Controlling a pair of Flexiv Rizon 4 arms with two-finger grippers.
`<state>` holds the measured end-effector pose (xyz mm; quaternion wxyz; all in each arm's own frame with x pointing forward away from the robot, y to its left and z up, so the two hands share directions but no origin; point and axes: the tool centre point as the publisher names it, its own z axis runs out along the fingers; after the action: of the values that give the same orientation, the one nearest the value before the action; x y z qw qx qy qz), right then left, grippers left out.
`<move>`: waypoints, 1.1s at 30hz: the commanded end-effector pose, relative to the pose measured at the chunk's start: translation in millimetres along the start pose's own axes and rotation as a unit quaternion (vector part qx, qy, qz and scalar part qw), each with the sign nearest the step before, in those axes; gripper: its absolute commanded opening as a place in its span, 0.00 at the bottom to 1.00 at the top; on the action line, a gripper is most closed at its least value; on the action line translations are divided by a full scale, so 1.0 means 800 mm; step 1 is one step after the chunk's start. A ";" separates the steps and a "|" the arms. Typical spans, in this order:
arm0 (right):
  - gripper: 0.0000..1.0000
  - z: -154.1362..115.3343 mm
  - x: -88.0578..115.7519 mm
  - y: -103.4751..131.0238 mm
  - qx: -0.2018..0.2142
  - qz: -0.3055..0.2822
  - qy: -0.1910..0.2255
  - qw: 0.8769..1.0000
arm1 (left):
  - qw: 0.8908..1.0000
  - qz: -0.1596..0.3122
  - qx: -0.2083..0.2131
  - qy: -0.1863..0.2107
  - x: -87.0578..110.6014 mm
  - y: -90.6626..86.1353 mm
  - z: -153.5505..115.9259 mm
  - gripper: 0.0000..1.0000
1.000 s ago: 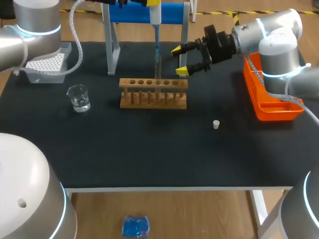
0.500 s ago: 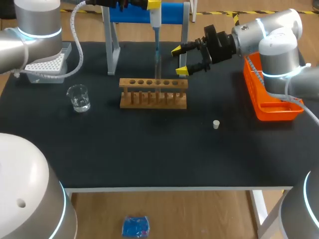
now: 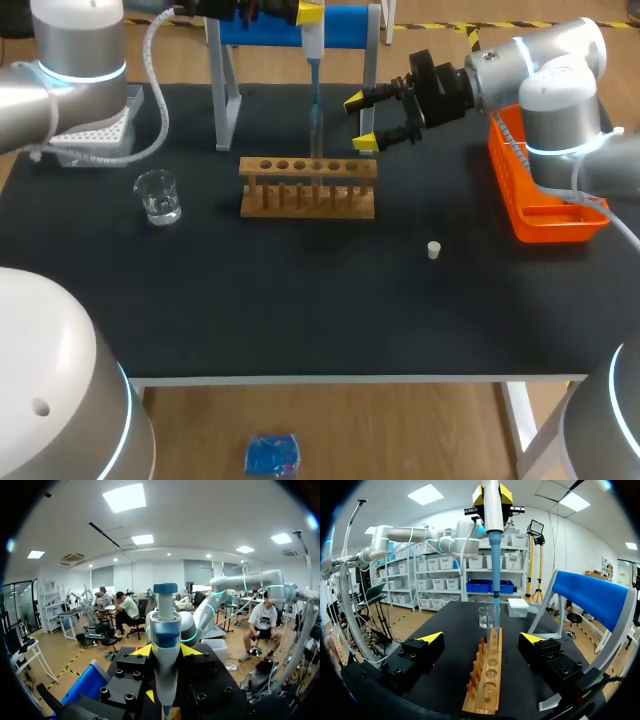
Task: Invert the test tube, pick up the pipette, mount the tip to pipette, aspirate from beaker and dispense into the tube, eject the tip, return the pipette, and cap with the stopper.
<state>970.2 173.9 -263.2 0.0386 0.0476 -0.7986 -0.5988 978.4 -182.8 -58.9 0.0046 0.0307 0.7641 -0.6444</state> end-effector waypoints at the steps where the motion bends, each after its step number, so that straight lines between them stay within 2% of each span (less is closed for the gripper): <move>1: 1.00 0.000 -0.001 0.000 0.001 0.000 0.001 1.000 | 1.000 0.002 0.003 -0.003 0.003 0.003 0.000 0.00; 33: 1.00 0.000 -0.001 0.000 0.001 0.000 0.001 1.000 | 1.000 0.011 0.006 -0.005 0.010 0.018 0.004 0.00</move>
<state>970.2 173.9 -263.2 0.0386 0.0476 -0.7986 -0.5988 972.3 -181.2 -73.0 0.0121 0.0367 0.7616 -0.6469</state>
